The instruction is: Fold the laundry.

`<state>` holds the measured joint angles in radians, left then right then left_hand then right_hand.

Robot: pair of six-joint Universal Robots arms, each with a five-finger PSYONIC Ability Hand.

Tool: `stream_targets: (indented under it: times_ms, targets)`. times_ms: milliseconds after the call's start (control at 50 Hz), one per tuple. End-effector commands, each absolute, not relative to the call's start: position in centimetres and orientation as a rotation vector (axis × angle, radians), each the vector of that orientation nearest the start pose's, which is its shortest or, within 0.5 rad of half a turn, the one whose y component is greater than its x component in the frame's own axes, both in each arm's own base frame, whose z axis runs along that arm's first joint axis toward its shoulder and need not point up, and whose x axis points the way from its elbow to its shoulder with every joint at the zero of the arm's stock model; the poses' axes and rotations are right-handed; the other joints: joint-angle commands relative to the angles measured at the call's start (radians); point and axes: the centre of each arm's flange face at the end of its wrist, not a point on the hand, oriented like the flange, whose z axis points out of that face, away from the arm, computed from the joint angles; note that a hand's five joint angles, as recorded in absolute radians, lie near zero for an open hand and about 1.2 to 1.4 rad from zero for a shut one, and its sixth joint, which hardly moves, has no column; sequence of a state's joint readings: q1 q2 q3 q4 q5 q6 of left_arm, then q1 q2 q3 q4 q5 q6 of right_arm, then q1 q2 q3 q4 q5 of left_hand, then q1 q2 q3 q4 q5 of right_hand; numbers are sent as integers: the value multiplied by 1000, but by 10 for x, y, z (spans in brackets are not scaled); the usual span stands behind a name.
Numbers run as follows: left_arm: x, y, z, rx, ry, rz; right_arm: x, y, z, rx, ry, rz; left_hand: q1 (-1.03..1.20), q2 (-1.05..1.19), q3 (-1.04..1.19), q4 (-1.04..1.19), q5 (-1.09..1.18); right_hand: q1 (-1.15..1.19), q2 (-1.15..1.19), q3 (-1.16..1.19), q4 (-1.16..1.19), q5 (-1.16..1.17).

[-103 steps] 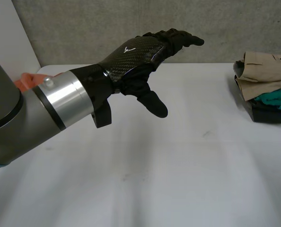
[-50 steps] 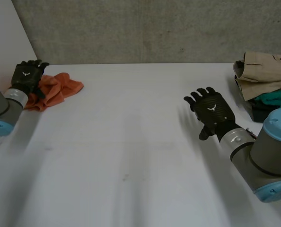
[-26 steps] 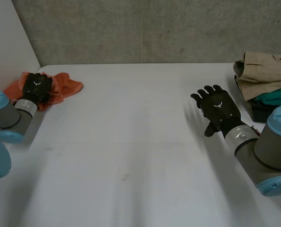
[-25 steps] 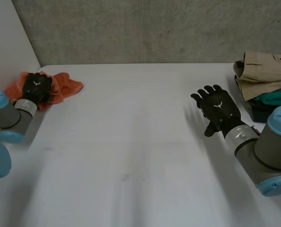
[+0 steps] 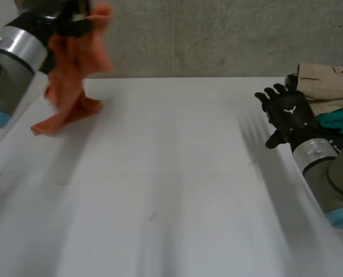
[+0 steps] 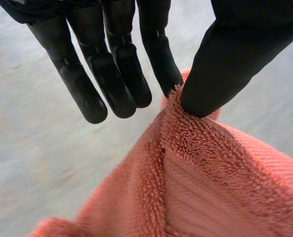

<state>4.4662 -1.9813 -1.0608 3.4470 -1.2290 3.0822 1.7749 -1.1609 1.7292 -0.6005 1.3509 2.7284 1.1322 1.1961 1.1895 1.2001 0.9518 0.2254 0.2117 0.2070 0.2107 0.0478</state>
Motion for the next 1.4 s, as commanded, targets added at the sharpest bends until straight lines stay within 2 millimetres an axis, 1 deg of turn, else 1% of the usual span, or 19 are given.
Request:
stream_targets:
  times_ms: [20,80,140,200,220,260,360,440,540,640,700,820,980,1060,1140,1220,1240,1280,1400]
  targets:
    - [-349,-253,304,1072,2364,-2899,207,-343,187,-777,2025,-2311,264,200,207,196,270,-51,-37,-32,-36,-48]
    - [-387,-210,251,1299,2571,-2720,203,-347,190,-745,2039,-2327,264,200,207,196,270,-51,-37,-32,-36,-48]
    - [-414,-186,200,1445,2717,-2545,199,-350,190,-721,2080,-2327,195,131,137,127,200,-51,-37,-32,-36,-48]
    - [-424,-185,179,1503,2757,-2462,197,-352,186,-699,2138,-2305,-766,-830,-823,-834,-760,-51,-37,-32,-36,-48]
    - [-425,-182,178,1529,2759,-2420,197,-352,185,-698,2152,-2294,-958,-1022,-1015,-1026,-952,-51,-37,-32,-36,-48]
    - [-420,-181,178,1528,2773,-2355,198,-350,183,-701,2204,-2247,-958,-1022,-1015,-1026,-952,-51,-37,-32,-36,-48]
    - [-386,-202,217,1397,2626,-2402,202,-340,185,-723,2275,-2130,-958,-1022,-1015,-1026,-952,-51,-37,-32,-36,-48]
    - [-338,-230,253,1194,2427,-2529,211,-323,200,-736,2306,-2022,-958,-1022,-1015,-1026,-952,-51,-37,-32,-36,-48]
    - [-291,-255,259,1049,2310,-2560,222,-294,214,-756,2357,-1843,-958,-1022,-1015,-1026,-952,-51,-37,-32,-36,-48]
    - [-250,-277,248,951,2304,-2515,239,-255,200,-874,2434,-1559,-958,-1022,-1015,-1026,-952,-51,-37,-32,-36,-48]
    - [-229,-284,235,903,2372,-2453,250,-247,188,-928,2400,-1547,-958,-1022,-1015,-1026,-952,-51,-37,-32,-36,-48]
    - [-207,-286,215,836,2497,-2362,273,-259,168,-1050,2258,-1705,-958,-1022,-1015,-1026,-952,8,21,26,22,11]
    - [-187,-286,209,732,2549,-2334,288,-304,132,-1352,2248,-1823,-958,-1022,-1015,-1026,-952,500,514,519,515,504]
    - [-181,-288,207,684,2566,-2332,291,-310,119,-1484,2290,-1722,-958,-1022,-1015,-1026,-952,1169,1183,1188,1184,1172]
    - [-178,-290,206,659,2577,-2328,297,-310,142,-1458,2245,-1780,-958,-1022,-1015,-1026,-952,1171,1185,1189,1186,1174]
    - [-178,-293,204,652,2577,-2322,311,-298,205,-1296,2048,-2011,-958,-1022,-1015,-1026,-952,1171,1185,1189,1186,1174]
    - [-178,-294,202,650,2579,-2318,313,-289,233,-1241,1968,-2085,-958,-1022,-1015,-1026,-952,1171,1185,1189,1186,1174]
    - [-180,-298,196,652,2590,-2304,314,-277,259,-1202,1894,-2138,-958,-1022,-1015,-1026,-952,1171,1185,1189,1186,1174]
    - [-187,-307,178,631,2626,-2252,320,-226,311,-1147,1728,-2156,-957,-1021,-1014,-1025,-951,1171,1185,1189,1186,1174]
